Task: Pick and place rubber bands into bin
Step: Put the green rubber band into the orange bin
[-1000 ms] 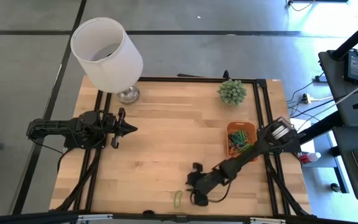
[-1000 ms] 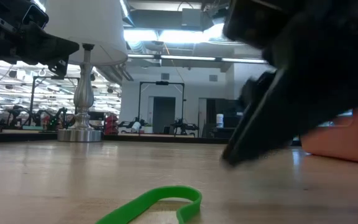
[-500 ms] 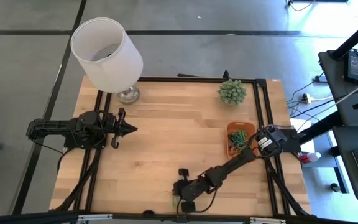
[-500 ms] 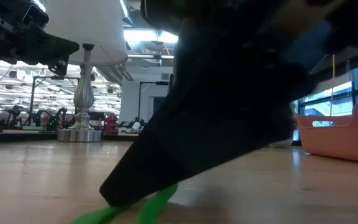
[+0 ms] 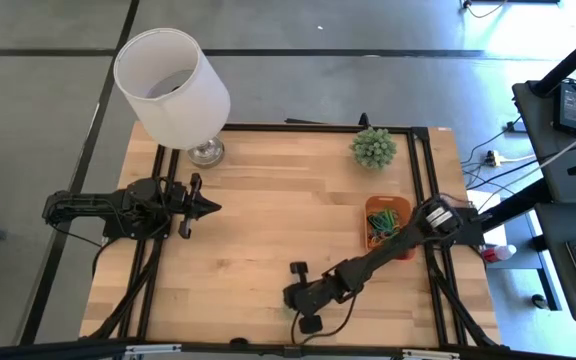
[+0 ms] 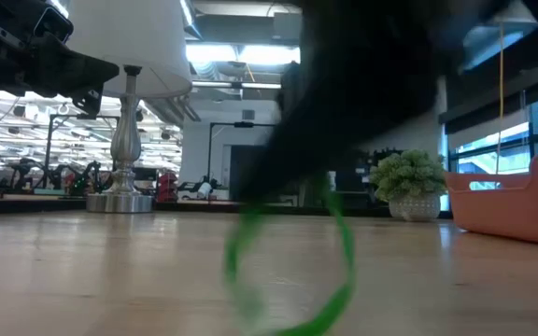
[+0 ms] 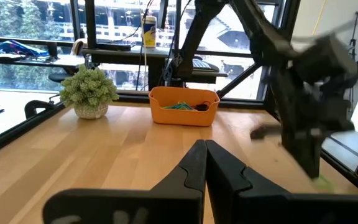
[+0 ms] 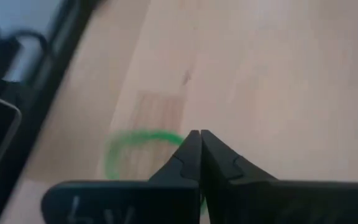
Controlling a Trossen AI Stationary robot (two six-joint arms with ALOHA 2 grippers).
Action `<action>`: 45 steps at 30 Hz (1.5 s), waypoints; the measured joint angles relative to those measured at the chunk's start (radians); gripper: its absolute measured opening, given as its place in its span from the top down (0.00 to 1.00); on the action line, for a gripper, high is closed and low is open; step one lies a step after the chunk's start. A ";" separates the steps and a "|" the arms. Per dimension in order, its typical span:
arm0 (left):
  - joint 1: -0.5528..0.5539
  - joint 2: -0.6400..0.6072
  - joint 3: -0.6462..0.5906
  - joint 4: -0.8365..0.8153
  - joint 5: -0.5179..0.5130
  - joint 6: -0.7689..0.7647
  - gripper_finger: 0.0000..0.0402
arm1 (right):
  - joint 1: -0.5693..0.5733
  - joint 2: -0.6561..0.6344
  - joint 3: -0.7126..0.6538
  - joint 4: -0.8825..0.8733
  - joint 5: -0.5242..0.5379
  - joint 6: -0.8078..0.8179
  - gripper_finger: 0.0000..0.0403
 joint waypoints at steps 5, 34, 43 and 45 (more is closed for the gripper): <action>0.000 0.000 0.000 0.000 0.000 0.000 1.00 | -0.005 -0.095 0.002 -0.161 0.031 -0.029 1.00; 0.000 0.000 0.000 0.000 0.000 0.000 1.00 | -0.002 -1.234 -0.704 -0.692 0.358 0.461 1.00; 0.000 0.000 0.000 0.000 0.000 0.000 1.00 | -0.079 -1.382 -0.900 -0.826 0.417 0.739 1.00; 0.000 0.000 0.000 0.000 0.000 0.000 1.00 | -0.097 -1.383 -0.934 -0.835 0.416 0.767 1.00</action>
